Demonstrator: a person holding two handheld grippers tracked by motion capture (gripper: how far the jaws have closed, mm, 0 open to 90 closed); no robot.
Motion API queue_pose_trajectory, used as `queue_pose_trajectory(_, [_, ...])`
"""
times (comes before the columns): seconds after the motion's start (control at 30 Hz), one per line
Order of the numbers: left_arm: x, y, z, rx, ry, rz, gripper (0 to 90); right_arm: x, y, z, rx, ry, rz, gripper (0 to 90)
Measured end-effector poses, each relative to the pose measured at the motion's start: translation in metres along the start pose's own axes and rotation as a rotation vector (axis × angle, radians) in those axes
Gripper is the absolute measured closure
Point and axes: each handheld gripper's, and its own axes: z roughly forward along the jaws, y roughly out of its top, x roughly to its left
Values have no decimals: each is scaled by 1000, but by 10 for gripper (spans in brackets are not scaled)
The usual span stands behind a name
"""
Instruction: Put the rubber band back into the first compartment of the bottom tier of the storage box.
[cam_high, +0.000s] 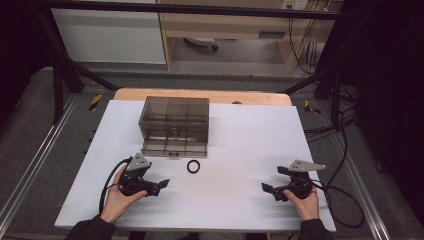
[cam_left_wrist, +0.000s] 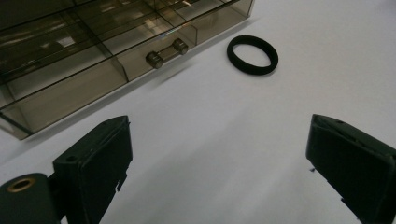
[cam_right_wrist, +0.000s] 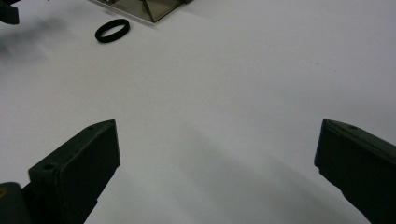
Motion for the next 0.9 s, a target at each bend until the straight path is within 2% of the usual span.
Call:
queue_pose_trajectory(0.37, [-12,21,16,6,-6,20,67,0,0,0,-1,-2,-4,8])
queue_pose_trajectory(0.9, [-25,37,37,25,-20,42,67,0,0,1,5,-6,-7,8])
